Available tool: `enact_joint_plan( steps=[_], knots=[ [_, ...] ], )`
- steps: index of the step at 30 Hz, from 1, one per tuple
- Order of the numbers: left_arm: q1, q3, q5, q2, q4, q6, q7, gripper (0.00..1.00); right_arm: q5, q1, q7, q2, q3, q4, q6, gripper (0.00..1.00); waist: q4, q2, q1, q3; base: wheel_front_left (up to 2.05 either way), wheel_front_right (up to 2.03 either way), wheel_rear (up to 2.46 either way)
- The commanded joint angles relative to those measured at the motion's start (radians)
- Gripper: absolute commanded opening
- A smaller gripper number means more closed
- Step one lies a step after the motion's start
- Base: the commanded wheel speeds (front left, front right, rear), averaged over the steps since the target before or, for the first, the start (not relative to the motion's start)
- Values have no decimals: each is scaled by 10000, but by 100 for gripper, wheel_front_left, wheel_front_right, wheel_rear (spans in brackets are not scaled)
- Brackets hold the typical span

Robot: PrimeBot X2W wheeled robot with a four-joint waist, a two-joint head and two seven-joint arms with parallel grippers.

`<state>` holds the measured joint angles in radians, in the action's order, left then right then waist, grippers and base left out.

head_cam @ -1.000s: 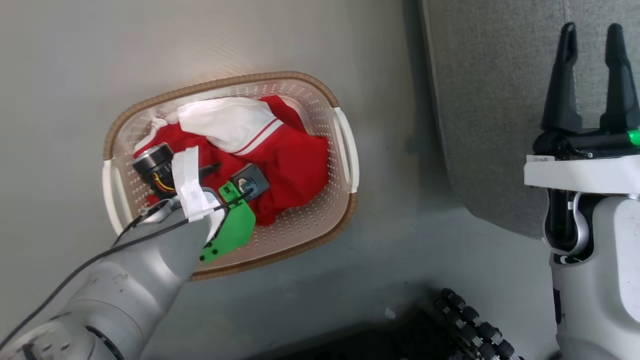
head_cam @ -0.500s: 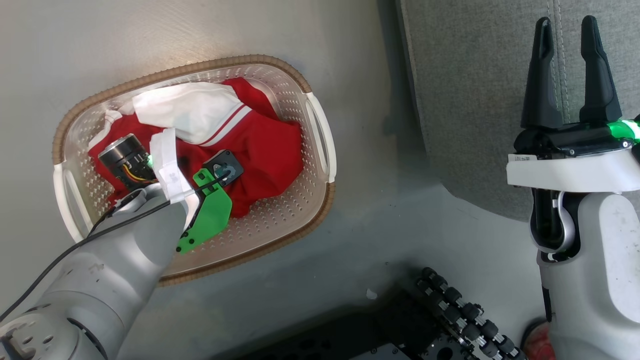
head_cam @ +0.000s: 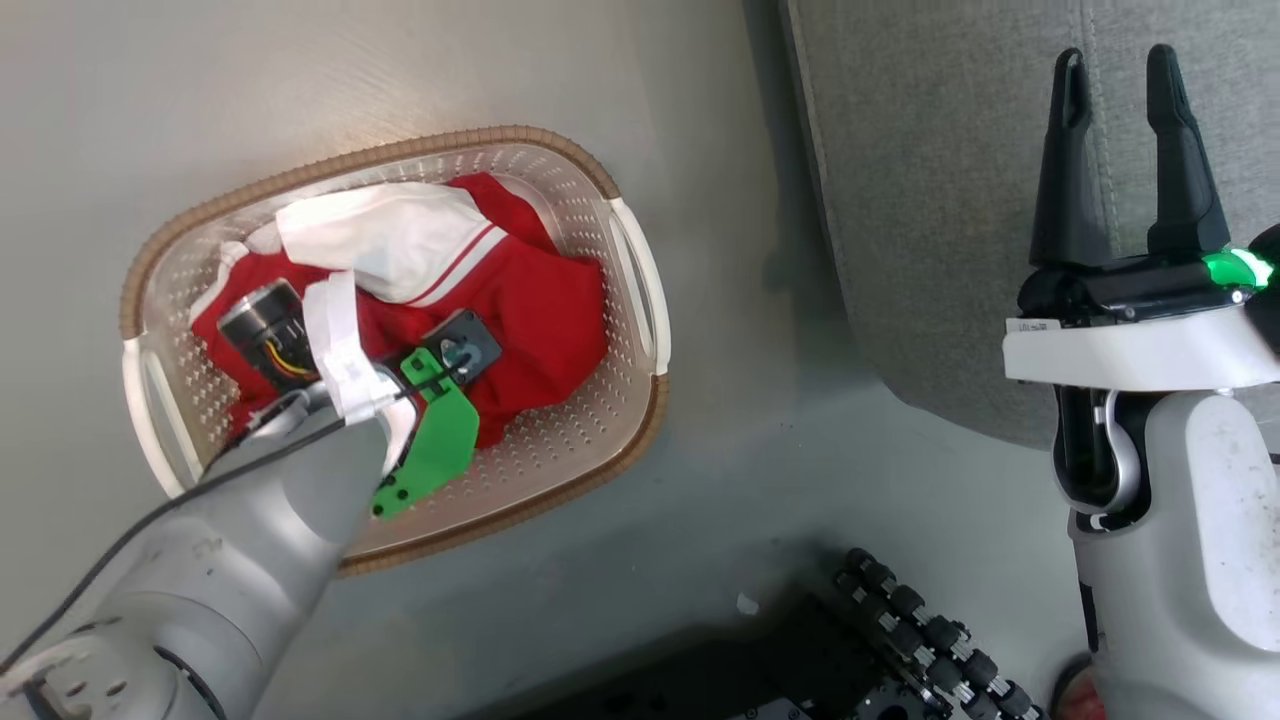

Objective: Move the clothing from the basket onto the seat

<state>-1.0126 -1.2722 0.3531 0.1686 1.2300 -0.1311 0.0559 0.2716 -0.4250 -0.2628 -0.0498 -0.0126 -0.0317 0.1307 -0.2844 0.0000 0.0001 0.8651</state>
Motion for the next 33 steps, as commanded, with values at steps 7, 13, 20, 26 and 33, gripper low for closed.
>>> enact_joint_plan(
  steps=[7, 13, 20, 26, 33],
  knots=[
    [897, 273, 793, -428, 59, 17, -735, 0, -403, 514, -31, -14, -79, 136, 1, 100, 456, 0, -1, -1601, 0, 0, 0],
    [1912, 688, 1640, -741, -8, 17, -1597, 0, -678, 979, -31, -16, 96, 462, 1, 100, 835, 0, -1, -3104, 0, 0, 0],
    [3382, 1371, 2628, -940, -33, 29, -2725, 0, -862, 2008, -31, -22, 470, 1027, 1, 100, 1272, 0, -1, -5297, 0, 0, 0],
    [4663, 2118, 3460, -1075, -670, 23, -3196, 0, -962, 3261, -31, -25, 813, 1573, 1, 100, 1576, 0, -1, -7115, 0, 0, 0],
    [5977, 3962, 3044, -448, -3588, 904, -3198, 0, -788, 4335, -31, -138, 1334, 1892, 1, 100, 1781, 0, -1, -8497, 0, 0, 0]
  ],
)
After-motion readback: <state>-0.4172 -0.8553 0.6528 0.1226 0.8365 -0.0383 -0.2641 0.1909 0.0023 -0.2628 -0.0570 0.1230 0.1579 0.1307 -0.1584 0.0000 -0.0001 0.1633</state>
